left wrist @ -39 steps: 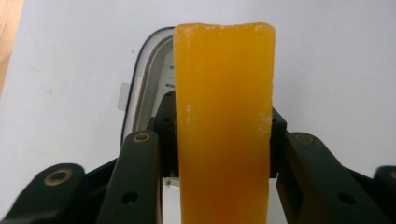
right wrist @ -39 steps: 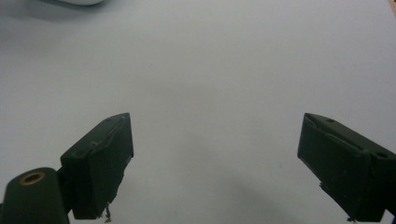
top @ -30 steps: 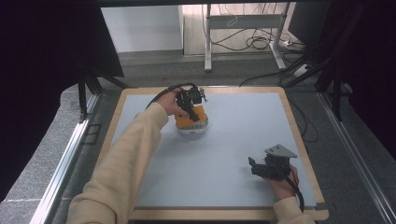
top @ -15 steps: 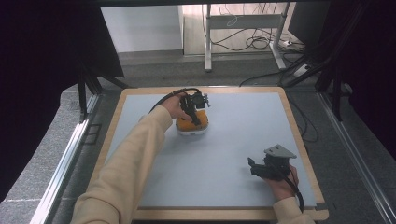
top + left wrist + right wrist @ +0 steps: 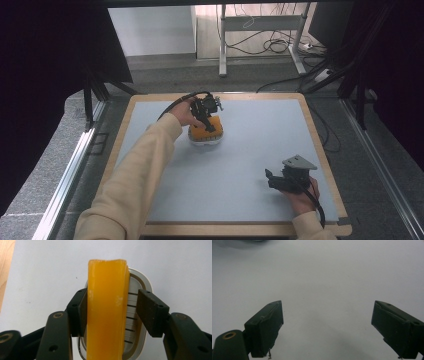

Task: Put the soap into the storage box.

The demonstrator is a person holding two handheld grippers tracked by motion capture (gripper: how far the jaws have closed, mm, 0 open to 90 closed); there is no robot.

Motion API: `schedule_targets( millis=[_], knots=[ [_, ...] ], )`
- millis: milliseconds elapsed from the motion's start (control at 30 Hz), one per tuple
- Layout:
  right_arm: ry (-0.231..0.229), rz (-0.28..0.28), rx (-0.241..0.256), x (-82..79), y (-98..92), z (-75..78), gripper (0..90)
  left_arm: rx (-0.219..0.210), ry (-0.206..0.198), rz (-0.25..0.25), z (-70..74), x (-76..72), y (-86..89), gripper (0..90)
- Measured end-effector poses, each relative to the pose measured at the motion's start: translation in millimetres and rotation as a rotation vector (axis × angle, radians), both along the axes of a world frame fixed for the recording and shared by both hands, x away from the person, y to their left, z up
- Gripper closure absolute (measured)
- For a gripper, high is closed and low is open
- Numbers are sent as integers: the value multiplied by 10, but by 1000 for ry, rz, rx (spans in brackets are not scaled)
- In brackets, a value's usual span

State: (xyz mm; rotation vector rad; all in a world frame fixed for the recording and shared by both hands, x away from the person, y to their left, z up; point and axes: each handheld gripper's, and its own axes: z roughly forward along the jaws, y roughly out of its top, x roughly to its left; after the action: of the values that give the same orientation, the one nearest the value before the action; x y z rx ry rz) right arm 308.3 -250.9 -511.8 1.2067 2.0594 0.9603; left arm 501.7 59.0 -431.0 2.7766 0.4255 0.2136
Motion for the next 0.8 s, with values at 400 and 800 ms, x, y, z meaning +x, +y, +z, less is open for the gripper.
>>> schedule_targets(
  millis=[400, 800],
  knots=[
    [4, 1, 5, 5, -6, -4, 107, -26, -28, 51, 8, 58, 86, 360],
    [2, 4, 5, 1, -2, 0, 107, -79, -80, 88, 137, 48, 178, 306]
  ],
)
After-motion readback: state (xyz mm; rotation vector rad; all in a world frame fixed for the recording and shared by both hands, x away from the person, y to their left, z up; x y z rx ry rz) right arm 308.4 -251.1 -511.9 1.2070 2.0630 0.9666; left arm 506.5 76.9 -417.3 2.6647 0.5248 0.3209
